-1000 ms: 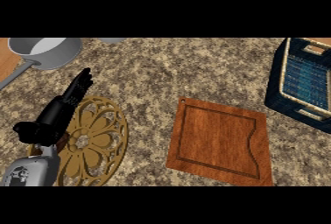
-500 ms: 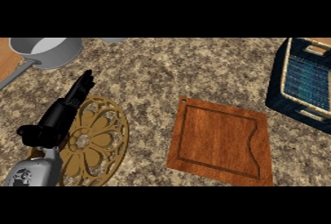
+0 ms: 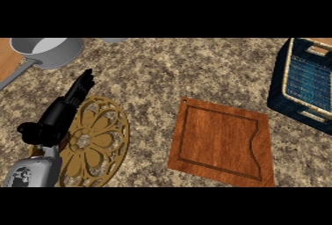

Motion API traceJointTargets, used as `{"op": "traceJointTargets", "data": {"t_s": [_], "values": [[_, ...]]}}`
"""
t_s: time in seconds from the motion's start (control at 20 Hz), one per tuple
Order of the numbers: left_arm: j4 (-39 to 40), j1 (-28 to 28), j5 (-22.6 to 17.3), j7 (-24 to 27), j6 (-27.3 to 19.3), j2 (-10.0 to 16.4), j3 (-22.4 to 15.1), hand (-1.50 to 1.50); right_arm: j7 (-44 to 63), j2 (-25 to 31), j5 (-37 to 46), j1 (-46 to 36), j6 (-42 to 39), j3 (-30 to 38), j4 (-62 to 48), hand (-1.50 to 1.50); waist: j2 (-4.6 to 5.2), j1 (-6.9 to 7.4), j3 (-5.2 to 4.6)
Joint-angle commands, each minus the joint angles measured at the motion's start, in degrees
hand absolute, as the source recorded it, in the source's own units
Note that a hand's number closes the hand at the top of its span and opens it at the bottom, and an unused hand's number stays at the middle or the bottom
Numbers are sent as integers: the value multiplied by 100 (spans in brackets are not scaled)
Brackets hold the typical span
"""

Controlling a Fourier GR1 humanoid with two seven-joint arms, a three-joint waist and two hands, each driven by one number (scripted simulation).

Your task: Pick the cupcake from the cutting board and place it in the basket

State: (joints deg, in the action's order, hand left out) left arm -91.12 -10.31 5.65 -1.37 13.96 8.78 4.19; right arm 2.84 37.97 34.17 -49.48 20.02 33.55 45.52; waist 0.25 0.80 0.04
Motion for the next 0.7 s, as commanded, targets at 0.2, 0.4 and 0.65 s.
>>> {"op": "traceJointTargets", "data": {"t_s": [0.2,0.4,0.65], "values": [[-17,-175,68,-108,-107,-92,-43,0,-855,269,-759,-431,-112,267,-726,-150,8,17,2],[83,-28,-171,40,184,150,181,0,-144,481,-1058,-671,-253,437,-416,-150,-19,-43,-5],[-70,228,-25,102,41,20,71,0,181,688,-1702,-250,-675,878,-381,-150,-33,-75,-4]]}}
